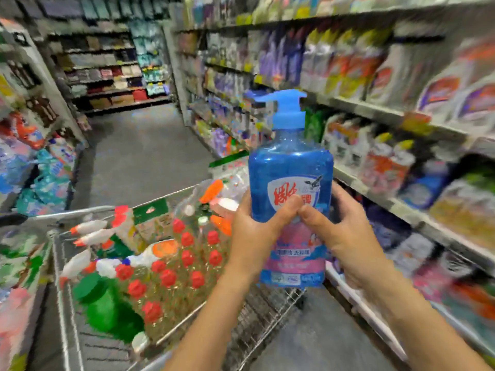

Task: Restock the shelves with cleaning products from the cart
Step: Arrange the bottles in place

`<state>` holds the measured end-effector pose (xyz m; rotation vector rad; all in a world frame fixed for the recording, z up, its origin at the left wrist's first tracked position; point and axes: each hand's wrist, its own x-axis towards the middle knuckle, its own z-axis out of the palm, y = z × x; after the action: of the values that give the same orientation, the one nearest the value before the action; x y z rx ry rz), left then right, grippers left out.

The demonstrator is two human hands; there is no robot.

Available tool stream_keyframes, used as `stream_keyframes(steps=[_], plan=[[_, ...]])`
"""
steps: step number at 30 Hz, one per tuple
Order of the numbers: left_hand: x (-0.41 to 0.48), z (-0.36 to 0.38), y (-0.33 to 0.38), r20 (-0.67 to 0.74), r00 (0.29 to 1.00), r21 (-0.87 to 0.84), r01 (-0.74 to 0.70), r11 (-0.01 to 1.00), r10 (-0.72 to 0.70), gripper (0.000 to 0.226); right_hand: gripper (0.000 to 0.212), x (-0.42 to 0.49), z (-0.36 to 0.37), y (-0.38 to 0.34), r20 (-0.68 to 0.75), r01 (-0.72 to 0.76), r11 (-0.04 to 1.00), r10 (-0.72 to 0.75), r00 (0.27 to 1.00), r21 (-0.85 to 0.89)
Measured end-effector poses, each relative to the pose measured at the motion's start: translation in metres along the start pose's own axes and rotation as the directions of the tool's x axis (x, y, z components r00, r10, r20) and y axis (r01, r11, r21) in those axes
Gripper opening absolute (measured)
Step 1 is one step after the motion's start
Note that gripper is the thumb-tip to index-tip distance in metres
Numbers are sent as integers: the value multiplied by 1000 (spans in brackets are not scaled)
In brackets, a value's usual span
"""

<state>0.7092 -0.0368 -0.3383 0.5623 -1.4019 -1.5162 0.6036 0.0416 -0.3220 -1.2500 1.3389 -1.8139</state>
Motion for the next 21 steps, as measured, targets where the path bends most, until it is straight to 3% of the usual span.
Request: stream_keyframes(steps=[4,9,17,21], plan=[[-29,89,2,214,977,-21,2,1000,2,59,55,-56,-75,-40,-212,33,996,-48,976,-77],[-93,217,-2,478,878,-74,57,996,-15,57,70,-149,-179,-90,-440,21,987,-90,893,-158],[-226,419,-7,724,690,-142,184,973,-25,47,48,-305,-337,-168,-662,-24,954,-188,725,-298],[-274,495,-11,809,587,-132,235,963,-33,44,52,-362,-394,-194,-729,-46,938,-234,644,-343]])
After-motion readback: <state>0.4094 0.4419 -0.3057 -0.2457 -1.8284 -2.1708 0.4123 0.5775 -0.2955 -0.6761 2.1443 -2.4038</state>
